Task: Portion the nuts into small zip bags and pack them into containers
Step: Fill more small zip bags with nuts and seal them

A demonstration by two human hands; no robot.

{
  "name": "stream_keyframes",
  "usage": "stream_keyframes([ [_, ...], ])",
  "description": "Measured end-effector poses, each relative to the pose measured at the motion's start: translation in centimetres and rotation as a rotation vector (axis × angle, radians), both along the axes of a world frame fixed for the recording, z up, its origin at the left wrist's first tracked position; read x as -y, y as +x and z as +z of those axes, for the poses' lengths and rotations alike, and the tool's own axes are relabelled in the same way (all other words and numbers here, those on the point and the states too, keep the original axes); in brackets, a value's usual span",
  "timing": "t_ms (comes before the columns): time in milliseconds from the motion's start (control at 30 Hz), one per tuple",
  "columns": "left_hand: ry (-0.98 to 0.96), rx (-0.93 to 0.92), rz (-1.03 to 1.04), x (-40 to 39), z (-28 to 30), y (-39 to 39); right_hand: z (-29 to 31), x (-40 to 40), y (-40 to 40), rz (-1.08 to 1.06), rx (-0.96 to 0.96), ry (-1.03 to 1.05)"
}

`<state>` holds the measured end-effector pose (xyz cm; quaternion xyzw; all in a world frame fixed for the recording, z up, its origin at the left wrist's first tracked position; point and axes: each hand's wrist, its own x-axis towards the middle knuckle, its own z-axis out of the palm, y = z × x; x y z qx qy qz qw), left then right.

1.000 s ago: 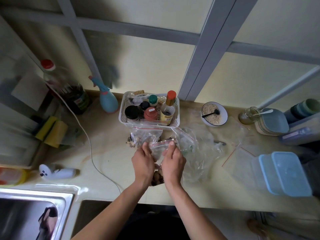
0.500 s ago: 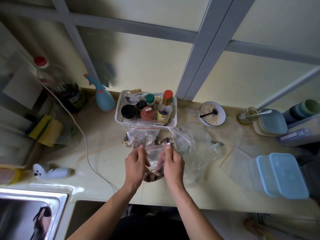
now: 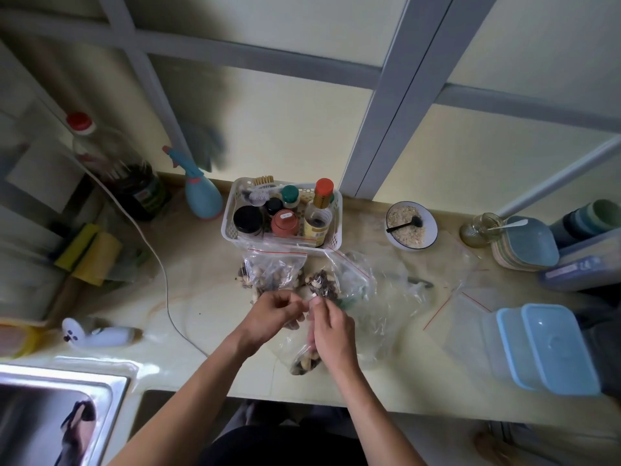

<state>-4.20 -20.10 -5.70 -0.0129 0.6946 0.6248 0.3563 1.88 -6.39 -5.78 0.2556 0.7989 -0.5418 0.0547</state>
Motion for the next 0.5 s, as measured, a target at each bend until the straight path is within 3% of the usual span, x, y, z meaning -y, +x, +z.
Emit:
stream_keyframes([
  [267, -0.005, 0.023, 0.008, -0.01, -0.08, 0.06, -0.11, -0.60, -0.33, 0.027, -0.075, -0.004],
  [500, -0.018, -0.121, -0.009, -0.04, 0.09, -0.34, -0.36, -1.09, -0.38, 0.015, -0.171, -0.024],
])
